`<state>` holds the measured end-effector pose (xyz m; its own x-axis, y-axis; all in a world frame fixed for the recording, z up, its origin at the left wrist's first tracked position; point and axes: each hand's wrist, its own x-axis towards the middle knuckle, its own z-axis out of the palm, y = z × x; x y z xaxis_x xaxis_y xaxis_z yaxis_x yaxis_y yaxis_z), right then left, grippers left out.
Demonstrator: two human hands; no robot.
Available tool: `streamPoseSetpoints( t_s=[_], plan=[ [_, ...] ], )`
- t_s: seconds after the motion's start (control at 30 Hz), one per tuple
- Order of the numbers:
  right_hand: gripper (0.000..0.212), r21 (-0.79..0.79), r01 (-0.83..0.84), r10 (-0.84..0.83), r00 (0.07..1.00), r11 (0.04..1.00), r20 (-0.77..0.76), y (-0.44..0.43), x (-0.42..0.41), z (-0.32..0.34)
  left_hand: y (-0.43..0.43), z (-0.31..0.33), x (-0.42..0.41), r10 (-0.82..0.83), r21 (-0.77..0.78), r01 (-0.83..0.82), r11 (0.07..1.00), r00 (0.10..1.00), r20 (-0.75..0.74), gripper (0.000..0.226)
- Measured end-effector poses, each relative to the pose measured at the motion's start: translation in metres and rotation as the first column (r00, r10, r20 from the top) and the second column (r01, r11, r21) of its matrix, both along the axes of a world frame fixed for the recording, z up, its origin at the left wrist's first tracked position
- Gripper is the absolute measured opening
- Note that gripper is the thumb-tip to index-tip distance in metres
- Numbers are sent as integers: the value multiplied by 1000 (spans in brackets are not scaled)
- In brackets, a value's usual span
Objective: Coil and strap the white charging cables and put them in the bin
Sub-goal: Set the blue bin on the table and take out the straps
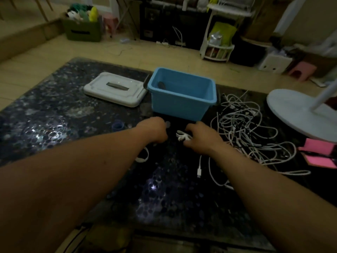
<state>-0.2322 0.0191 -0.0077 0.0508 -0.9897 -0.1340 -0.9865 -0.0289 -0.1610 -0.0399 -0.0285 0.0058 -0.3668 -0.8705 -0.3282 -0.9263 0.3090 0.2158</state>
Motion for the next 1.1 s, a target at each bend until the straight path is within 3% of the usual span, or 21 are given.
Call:
streamPoseSetpoints(
  t_s=[0.07, 0.13, 0.23, 0.3, 0.4, 0.5, 0.63, 0.77, 0.9, 1.1],
  plan=[
    [40, -134, 71, -41, 976, 988, 216, 8, -5, 18, -3, -1, -4, 82, -1, -83, 997, 987, -135, 27],
    [32, -337, 159, -26, 930, 928, 367, 1, -8, 48, -6, 1, -4, 137, 8, -141, 990, 942, -305, 33],
    [22, -511, 247, -6, 904, 823, 428, -36, -13, 96, -7, 12, 2, 168, -19, -203, 979, 855, -491, 36],
    [26, -460, 218, -33, 926, 861, 377, -67, -16, 114, -8, 24, 9, 160, -44, -231, 972, 787, -595, 32],
    [44, -216, 87, -48, 982, 973, 183, -95, -12, 113, -16, 47, 22, 149, -95, -291, 952, 713, -685, 30],
    [54, -99, 42, -24, 984, 994, 178, -83, -2, 98, -33, 72, 31, 127, -154, -337, 929, 680, -722, 28],
    [33, -199, -68, 80, 995, 978, 56, -51, -10, 63, -62, 95, 36, 26, -213, -212, 954, 764, -645, 21],
    [31, -298, -44, 95, 983, 954, 159, -43, -21, 47, -79, 103, 7, -102, -251, -27, 967, 867, -487, 25],
    [33, -304, -68, 123, 979, 950, 165, -38, -31, 46, -93, 103, -27, -228, -264, 161, 951, 942, -248, 43],
    [28, -330, -53, 115, 978, 942, 171, -38, -27, 39, -105, 96, -39, -201, -177, 197, 964, 980, -4, 87]
  ],
)
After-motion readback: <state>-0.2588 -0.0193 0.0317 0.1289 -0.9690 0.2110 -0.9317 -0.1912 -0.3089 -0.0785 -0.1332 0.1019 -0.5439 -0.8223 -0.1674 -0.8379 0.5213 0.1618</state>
